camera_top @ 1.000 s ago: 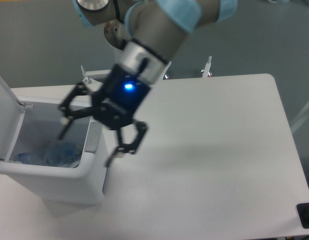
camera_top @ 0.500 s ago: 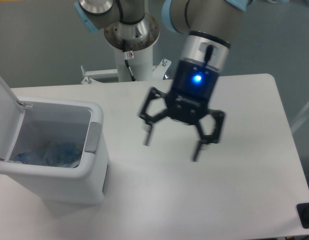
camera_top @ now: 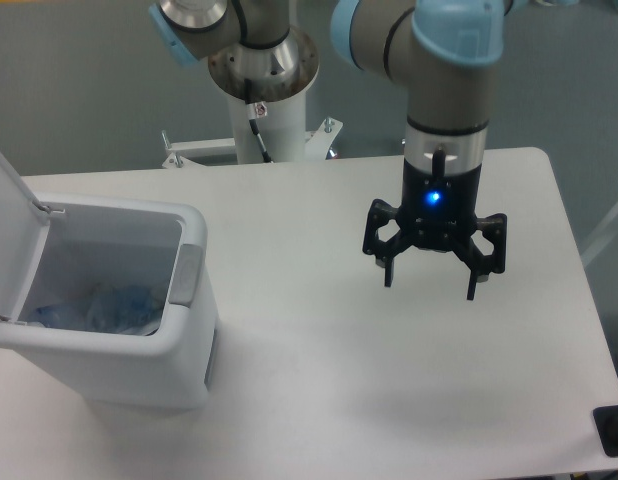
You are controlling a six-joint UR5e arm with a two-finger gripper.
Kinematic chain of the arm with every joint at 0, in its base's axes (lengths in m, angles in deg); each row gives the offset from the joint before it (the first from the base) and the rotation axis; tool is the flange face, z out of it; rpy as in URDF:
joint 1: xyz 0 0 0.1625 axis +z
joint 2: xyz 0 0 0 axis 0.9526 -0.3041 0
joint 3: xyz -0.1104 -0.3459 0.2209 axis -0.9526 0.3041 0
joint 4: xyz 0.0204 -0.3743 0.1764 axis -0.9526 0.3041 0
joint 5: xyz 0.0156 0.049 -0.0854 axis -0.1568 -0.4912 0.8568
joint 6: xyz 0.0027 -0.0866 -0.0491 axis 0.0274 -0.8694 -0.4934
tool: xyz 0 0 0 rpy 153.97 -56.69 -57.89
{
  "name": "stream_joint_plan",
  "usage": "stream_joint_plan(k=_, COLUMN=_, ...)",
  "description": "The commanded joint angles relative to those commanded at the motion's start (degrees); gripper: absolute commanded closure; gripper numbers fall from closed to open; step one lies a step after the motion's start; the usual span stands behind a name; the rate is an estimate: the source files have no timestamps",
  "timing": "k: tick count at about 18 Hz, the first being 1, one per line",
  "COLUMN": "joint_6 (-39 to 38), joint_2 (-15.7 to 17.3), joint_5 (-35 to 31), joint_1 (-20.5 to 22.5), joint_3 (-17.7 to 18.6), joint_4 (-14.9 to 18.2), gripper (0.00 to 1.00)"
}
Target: Place the trash in the trash can
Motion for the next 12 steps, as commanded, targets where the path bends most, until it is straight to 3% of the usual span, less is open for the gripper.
stream_joint_plan(k=2, joint_6=0.09, joint_2=-1.23, joint_5=-0.27, joint_1=-0.26, joint_3=0.09, joint_4=1.50, gripper=0.00)
stream_joint_plan(k=5, joint_6=2.01, joint_2=-3.34, joint_5=-0.36, joint_1=-0.79, joint_3=-0.79, joint_4=0.89, gripper=0.00)
stream_joint_plan(k=12, joint_6=3.34, joint_2=-3.35, joint_5=-0.36, joint_1=-1.67, joint_3=-0.62, joint_4=1.33, gripper=0.00)
